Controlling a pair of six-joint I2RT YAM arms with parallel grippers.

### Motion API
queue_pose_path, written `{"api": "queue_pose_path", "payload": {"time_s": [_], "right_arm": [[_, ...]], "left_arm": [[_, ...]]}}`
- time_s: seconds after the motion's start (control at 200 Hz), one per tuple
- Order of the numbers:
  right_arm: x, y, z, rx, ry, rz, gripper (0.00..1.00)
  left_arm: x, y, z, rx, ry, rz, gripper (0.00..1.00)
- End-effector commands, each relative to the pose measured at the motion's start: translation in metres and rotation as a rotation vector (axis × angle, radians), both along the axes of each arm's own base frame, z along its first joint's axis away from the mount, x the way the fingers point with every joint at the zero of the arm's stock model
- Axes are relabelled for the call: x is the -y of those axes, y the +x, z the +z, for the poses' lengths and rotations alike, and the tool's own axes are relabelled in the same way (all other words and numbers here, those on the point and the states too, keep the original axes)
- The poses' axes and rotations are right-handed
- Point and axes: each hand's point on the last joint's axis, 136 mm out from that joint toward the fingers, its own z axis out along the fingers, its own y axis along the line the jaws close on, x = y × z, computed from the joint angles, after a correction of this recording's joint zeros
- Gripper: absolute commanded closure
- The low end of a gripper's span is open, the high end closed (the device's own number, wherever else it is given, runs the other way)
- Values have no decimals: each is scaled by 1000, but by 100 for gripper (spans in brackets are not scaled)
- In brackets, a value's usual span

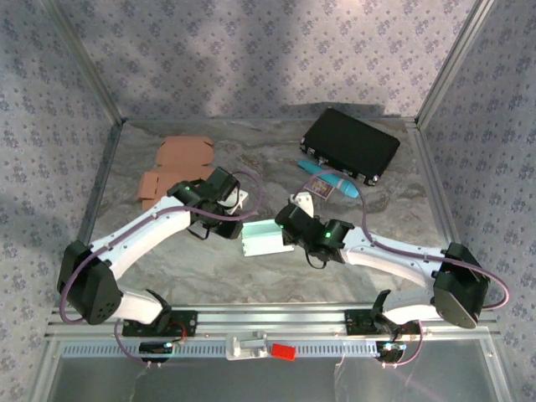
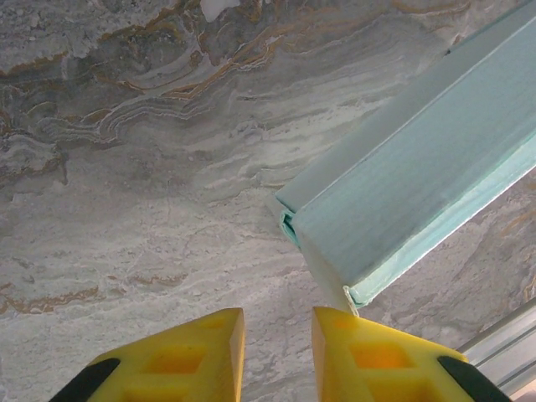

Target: Fold the paper box

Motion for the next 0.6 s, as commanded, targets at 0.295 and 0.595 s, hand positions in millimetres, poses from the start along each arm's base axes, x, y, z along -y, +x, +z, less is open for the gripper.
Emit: {"api": "queue_pose_path", "payload": {"time_s": [0.295,0.595], "right_arm": [[-3,2,0,-11,-22,6,100],[-2,2,0,-13,-23,3,100]], "left_arm": [[18,-8,30,-15,-186,67,63],[16,-3,13,-31,-142,80,72]]}}
